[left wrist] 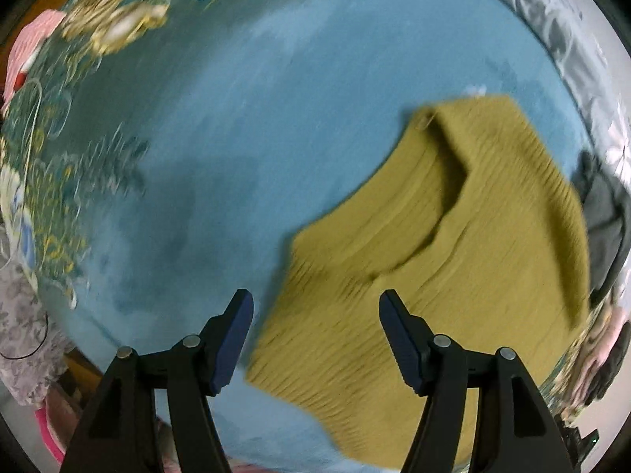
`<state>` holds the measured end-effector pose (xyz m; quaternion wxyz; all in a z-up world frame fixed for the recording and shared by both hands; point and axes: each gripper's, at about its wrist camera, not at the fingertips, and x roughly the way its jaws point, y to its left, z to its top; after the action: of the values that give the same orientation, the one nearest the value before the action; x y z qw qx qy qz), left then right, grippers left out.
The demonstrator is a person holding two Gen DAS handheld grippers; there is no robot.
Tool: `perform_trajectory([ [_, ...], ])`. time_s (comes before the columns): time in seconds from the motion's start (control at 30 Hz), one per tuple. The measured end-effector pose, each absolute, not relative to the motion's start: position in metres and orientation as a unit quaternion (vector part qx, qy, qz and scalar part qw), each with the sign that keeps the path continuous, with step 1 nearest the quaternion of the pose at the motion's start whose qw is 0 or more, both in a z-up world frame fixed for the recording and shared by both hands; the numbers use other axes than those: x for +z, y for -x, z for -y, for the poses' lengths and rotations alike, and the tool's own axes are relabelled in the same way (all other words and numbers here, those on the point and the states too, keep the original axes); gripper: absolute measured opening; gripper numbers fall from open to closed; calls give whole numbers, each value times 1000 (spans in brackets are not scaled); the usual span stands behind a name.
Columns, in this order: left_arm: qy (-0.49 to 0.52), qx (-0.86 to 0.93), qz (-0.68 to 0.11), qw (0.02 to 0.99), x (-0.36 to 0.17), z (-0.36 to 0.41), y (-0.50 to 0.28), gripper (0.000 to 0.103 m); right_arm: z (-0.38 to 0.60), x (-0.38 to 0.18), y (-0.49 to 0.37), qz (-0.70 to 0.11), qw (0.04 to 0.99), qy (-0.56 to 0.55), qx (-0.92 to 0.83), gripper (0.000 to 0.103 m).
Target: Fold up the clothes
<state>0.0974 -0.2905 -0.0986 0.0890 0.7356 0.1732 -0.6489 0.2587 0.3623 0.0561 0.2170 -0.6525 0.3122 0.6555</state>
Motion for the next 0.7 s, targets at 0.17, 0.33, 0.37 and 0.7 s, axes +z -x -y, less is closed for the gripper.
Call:
perform_trajectory([
  [0.17, -743, -650, -141, 77, -116, 300, -127, 67, -351, 38, -345, -351, 243, 671, 606, 51],
  [0.33, -747, -651, -115, 64, -138, 308, -137, 67, -335, 15, -393, -377, 239, 684, 577, 52],
  [0.37, -749, -651, -111, 61, -143, 309, -138, 67, -332, 9, -399, -382, 237, 687, 571, 52],
  [0.7, -753, -648, -107, 37, -176, 324, -154, 55, -308, -21, -413, -406, 226, 685, 561, 51],
])
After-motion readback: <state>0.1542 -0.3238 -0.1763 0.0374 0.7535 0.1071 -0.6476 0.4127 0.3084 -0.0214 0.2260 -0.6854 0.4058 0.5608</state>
